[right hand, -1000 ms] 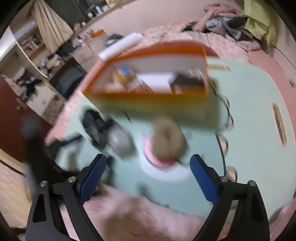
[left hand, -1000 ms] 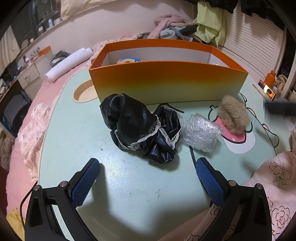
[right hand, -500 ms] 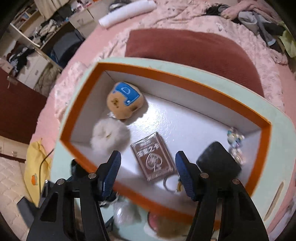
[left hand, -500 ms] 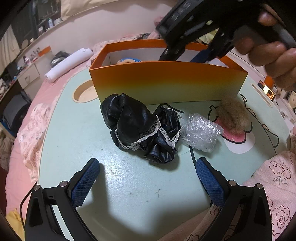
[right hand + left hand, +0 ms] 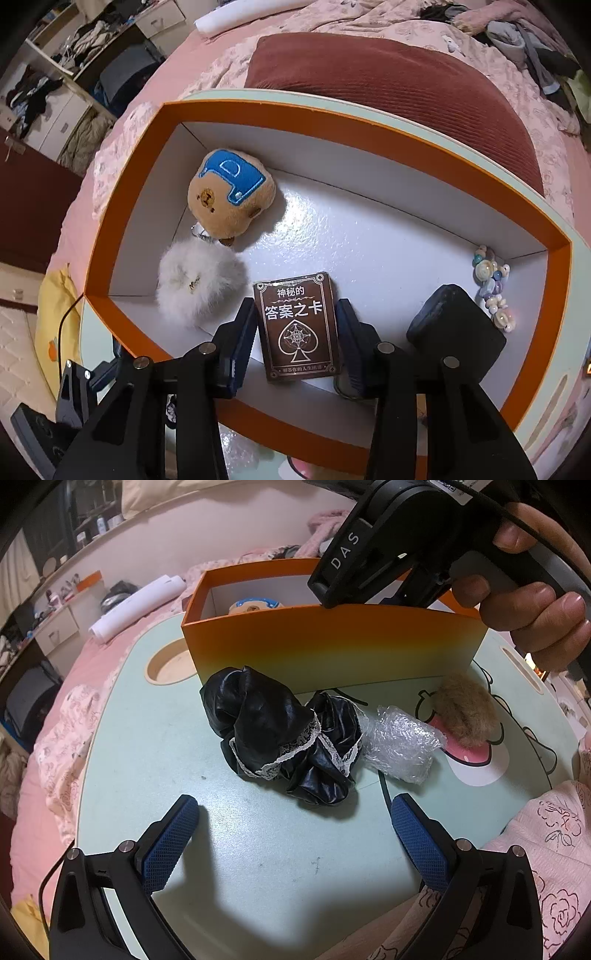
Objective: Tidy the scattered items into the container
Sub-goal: 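Reach the right gripper into the box and grasp the brown card box, then lift the brown card box out and set it beside the brown pompom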
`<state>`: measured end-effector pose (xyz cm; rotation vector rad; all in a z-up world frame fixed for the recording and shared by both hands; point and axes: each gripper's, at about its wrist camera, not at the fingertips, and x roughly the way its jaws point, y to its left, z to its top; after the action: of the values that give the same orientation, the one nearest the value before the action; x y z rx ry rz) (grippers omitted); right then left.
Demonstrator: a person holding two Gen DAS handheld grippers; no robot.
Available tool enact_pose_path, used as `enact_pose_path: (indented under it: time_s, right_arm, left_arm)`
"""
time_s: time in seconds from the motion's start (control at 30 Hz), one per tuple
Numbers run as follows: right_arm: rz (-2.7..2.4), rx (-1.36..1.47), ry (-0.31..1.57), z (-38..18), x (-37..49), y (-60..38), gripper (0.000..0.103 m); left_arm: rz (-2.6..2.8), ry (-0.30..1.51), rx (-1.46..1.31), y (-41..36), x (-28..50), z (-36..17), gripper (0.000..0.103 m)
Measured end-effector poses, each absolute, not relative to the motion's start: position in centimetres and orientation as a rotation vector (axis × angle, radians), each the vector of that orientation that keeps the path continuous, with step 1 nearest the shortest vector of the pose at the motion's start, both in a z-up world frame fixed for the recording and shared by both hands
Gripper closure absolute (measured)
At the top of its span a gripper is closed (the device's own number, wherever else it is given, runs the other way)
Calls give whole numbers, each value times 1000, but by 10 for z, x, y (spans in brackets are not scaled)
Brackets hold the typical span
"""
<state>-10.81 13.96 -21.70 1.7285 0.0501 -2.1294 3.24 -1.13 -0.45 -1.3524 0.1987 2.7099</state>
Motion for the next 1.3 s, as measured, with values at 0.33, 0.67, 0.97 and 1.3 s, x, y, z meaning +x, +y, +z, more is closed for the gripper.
enact_pose_path:
  time_s: [0.33,0.67,0.97,1.3]
  right_arm:
    - [-2355,1405,-129,-148,-81,192,60]
    - [-2263,1313,-74,-157,15,168,60]
    - [-2328,1394,-131,-193,7,175,58]
    - [-2481,1140,-329,-164,39,218,30]
  left_arm:
    - [2711,199,-1351,-11,33,-5,0]
    - [2712,201,-1350,-12,31,-4,0]
    - [2713,201,-1349,-11,31,-4,0]
    - [2713,200,-1348,-12,32,-5,0]
